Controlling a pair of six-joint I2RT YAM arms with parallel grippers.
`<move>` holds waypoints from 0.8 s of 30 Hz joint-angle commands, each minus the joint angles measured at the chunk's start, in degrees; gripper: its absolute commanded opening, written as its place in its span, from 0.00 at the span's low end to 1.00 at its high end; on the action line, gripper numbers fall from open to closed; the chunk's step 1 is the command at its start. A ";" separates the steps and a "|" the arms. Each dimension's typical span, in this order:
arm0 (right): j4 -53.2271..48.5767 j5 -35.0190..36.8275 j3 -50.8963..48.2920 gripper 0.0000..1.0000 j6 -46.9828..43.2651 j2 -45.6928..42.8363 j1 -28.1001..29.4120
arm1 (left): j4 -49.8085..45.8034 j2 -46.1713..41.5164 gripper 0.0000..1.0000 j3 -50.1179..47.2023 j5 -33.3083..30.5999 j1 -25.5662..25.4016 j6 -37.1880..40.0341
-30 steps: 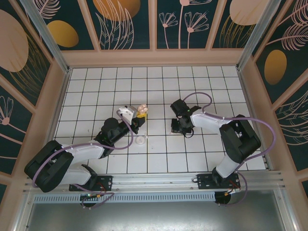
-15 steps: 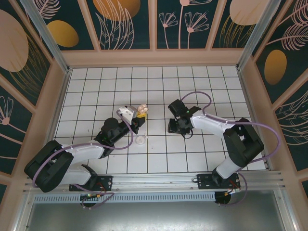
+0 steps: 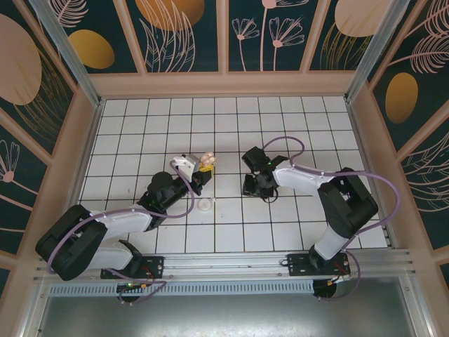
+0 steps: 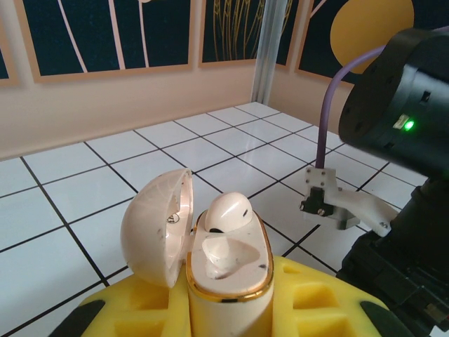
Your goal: Insert wireless bluetooth earbuds into charging case
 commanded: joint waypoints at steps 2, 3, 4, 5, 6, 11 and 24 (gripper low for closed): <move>0.29 0.83 0.89 0.38 0.44 1.85 -0.31 | 1.47 -0.78 0.11 1.38 0.06 -0.26 0.92; 0.44 0.99 0.91 0.38 0.22 2.07 -0.42 | 1.52 -0.87 0.11 1.30 0.03 -0.21 1.08; 0.77 0.93 0.91 0.38 0.04 2.25 -0.50 | 1.44 -0.92 0.11 1.24 -0.04 -0.22 1.09; 1.26 0.83 0.83 0.38 -0.08 2.35 -0.60 | 1.43 -0.99 0.11 1.23 -0.08 -0.20 1.09; 1.85 0.60 0.79 0.38 -0.18 2.35 -0.76 | 1.39 -0.96 0.11 1.21 -0.10 -0.17 1.18; 4.14 0.37 1.16 0.35 -1.00 2.88 -1.02 | 1.52 -0.67 0.11 1.39 -0.04 -0.24 1.18; 6.87 -0.18 3.37 0.36 -3.60 4.27 -1.56 | 1.08 -1.11 0.11 1.09 -0.39 -0.20 1.44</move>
